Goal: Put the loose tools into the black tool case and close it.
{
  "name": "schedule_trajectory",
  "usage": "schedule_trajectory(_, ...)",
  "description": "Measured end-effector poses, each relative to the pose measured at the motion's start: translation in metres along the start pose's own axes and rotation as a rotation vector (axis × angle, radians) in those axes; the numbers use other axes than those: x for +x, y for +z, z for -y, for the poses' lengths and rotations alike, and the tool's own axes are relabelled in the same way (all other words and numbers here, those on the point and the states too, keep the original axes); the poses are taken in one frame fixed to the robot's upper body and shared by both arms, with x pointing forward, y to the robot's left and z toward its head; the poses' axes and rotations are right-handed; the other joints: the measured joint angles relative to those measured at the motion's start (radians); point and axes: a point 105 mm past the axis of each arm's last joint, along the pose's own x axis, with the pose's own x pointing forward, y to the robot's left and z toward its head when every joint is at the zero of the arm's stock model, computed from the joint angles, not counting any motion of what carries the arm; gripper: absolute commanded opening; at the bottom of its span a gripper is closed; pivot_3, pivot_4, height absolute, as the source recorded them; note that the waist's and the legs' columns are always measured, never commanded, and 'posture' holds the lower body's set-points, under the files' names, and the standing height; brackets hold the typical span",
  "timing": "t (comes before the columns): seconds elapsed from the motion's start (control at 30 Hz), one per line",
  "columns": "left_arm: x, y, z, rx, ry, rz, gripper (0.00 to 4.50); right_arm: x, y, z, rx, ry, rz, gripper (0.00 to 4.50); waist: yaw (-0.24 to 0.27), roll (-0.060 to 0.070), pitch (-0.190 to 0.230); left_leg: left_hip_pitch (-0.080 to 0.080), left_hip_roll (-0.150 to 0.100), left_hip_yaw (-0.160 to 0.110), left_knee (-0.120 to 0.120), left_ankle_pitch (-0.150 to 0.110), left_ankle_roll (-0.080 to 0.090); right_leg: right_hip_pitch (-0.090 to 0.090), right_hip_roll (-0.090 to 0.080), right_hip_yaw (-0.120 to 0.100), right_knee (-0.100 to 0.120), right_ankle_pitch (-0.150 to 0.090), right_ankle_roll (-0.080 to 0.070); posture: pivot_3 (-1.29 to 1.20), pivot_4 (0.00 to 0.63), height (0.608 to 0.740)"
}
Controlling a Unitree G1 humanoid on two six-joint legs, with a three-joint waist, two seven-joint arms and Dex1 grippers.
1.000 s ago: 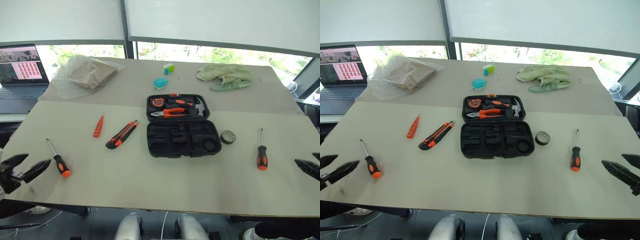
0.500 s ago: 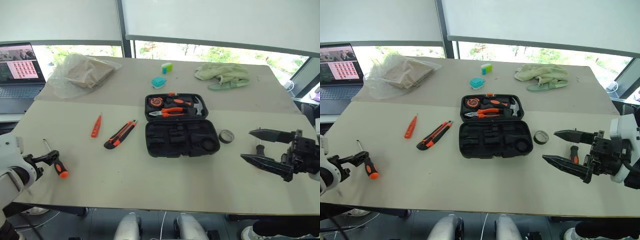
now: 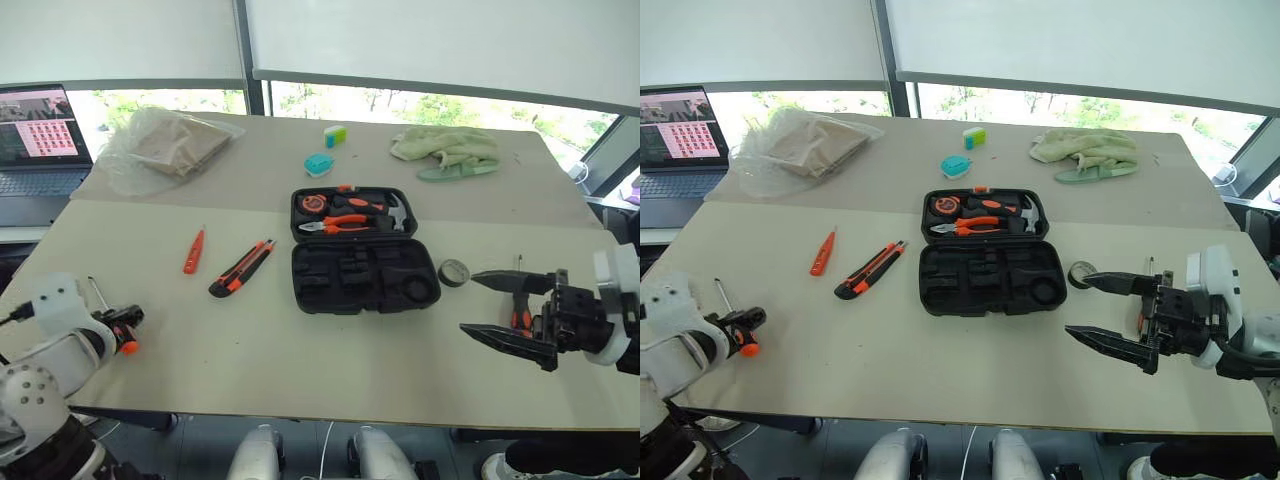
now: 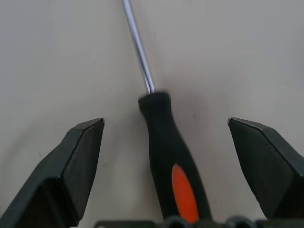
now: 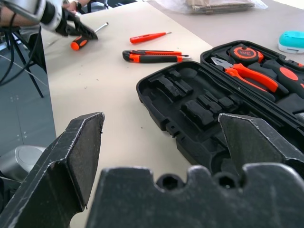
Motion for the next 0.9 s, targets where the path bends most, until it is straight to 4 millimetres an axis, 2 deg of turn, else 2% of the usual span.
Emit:
schedule_trajectory(0.13, 0.0, -0.006, -0.002, 0.007, 0.025, -0.013, 3.5, 0.0, -0.002, -0.002, 0.002, 0.003, 0.013, 4.5, -0.004, 0.004, -0.002, 0.001, 0.0, 0.0, 0.0, 0.0, 0.0, 0.001, 0.0, 0.001, 0.001, 0.0, 0.0, 0.0, 0.15, 0.74)
schedule_trajectory(0.17, 0.001, -0.007, -0.002, 0.005, 0.03, -0.017, 3.01, 0.0, -0.002, -0.002, 0.002, 0.002, 0.017, 4.5, -0.004, 0.006, -0.003, 0.001, -0.001, 0.0, 0.0, 0.0, 0.0, 0.001, 0.0, 0.001, 0.0, 0.0, 0.0, 0.0, 0.15, 0.74)
schedule_trajectory(0.37, 0.007, -0.012, -0.008, -0.051, 0.039, -0.057, 0.94, 0.006, 0.004, -0.007, -0.032, 0.004, 0.024, 4.5, -0.002, 0.018, -0.01, 0.002, -0.004, 0.0, 0.0, 0.0, 0.0, 0.002, 0.0, 0.001, 0.001, 0.0, 0.0, 0.0, 0.15, 0.74)
schedule_trajectory(0.53, 0.01, -0.008, -0.014, -0.033, 0.035, -0.085, 0.87, 0.008, 0.004, -0.008, -0.03, -0.01, 0.033, 4.5, -0.004, 0.02, -0.012, 0.006, -0.004, 0.0, 0.0, 0.001, 0.0, 0.004, 0.001, 0.002, 0.003, 0.0, 0.0, 0.0, 0.15, 0.74)
schedule_trajectory(0.67, 0.015, 0.007, -0.027, 0.055, 0.024, -0.114, 0.87, 0.017, 0.011, -0.006, -0.024, -0.027, 0.043, 4.5, -0.013, 0.015, -0.008, 0.009, -0.004, -0.001, 0.0, 0.005, -0.005, 0.001, 0.003, 0.003, 0.011, -0.001, -0.004, 0.0, 0.15, 0.74)
schedule_trajectory(0.7, 0.017, 0.015, -0.027, 0.114, 0.0, -0.099, 0.87, 0.021, 0.016, -0.006, -0.029, -0.031, 0.044, 4.5, -0.015, 0.012, -0.006, 0.009, -0.004, -0.001, -0.001, 0.006, -0.006, 0.0, 0.004, 0.003, 0.013, -0.001, -0.004, 0.0, 0.15, 0.74)
schedule_trajectory(0.73, 0.019, 0.031, -0.026, 0.225, -0.049, -0.058, 0.87, 0.026, 0.023, -0.005, -0.035, -0.034, 0.046, 4.5, -0.015, 0.006, 0.0, 0.009, -0.002, -0.001, -0.001, 0.008, -0.007, -0.002, 0.004, 0.003, 0.014, -0.002, -0.006, 0.0, 0.15, 0.74)
schedule_trajectory(0.77, 0.017, 0.047, -0.021, 0.288, -0.092, -0.006, 0.87, 0.027, 0.026, -0.004, -0.046, -0.039, 0.038, 4.5, -0.013, 0.001, 0.004, 0.007, 0.0, 0.0, -0.001, 0.01, -0.009, -0.003, 0.006, -0.001, 0.012, 0.0, -0.01, 0.0, 0.15, 0.74)
schedule_trajectory(0.8, 0.012, 0.068, -0.008, 0.395, -0.191, 0.075, 0.87, 0.03, 0.03, -0.003, -0.051, -0.047, 0.033, 4.5, -0.008, -0.003, 0.005, 0.005, 0.001, 0.0, -0.002, 0.011, -0.01, -0.004, 0.006, -0.002, 0.011, 0.0, -0.011, 0.0, 0.15, 0.74)
schedule_trajectory(0.9, -0.012, 0.109, 0.045, 0.713, -0.525, 0.262, 0.87, 0.034, 0.036, 0.004, -0.056, -0.088, 0.029, 4.5, 0.012, -0.003, 0.006, 0.001, 0.003, 0.001, -0.004, 0.01, -0.01, -0.01, -0.002, -0.005, 0.003, -0.002, -0.018, 0.0, 0.15, 0.74)
